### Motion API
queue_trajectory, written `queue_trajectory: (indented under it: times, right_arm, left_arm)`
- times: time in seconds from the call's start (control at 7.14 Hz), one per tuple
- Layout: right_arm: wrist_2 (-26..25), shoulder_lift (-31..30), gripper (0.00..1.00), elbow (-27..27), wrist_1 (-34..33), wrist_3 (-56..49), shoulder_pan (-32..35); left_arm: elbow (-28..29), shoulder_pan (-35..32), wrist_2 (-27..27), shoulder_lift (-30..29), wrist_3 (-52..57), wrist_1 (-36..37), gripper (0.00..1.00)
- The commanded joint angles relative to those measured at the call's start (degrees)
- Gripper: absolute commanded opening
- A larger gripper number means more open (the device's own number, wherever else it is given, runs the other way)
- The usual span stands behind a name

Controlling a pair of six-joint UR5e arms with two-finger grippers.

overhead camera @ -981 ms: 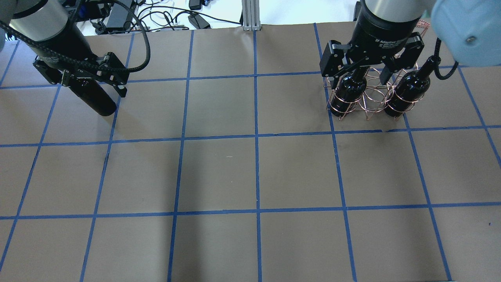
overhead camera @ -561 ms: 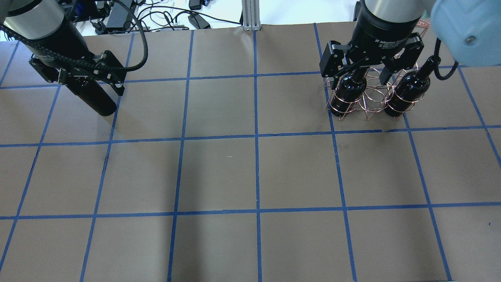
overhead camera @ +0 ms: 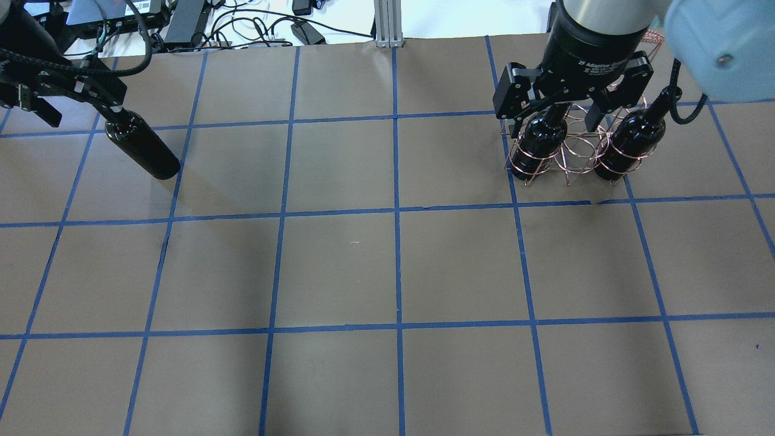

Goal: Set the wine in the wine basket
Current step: 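Close the left gripper on the bottle and tilt it upright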

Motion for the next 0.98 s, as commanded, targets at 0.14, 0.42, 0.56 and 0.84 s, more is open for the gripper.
queue_trajectory:
  times: [0.14, 0.42, 0.56, 0.84]
  right_arm:
    - [-0.36, -0.05, 1.00, 0.00, 0.00, 0.00, 0.00]
    - [0.25, -0.22, 1.00, 0.00, -0.09, 0.26, 0.08]
    - [0.16, -0.22, 1.00, 0.00, 0.26, 0.26, 0.08]
    - [0.34, -0.22, 1.00, 0.00, 0.17, 0.18, 0.17]
  left_arm:
    - [7.30, 1.49, -0.33, -9.74, 0.54, 5.06, 1.00]
    - [11.16, 4.64, -6.11, -16.51, 0.63, 7.09, 1.00]
    - [11.62, 4.74, -5.70, -18.46, 1.67, 10.23, 1.00]
    - [11.71, 5.62, -2.20, -20.93, 3.61, 11.14, 1.00]
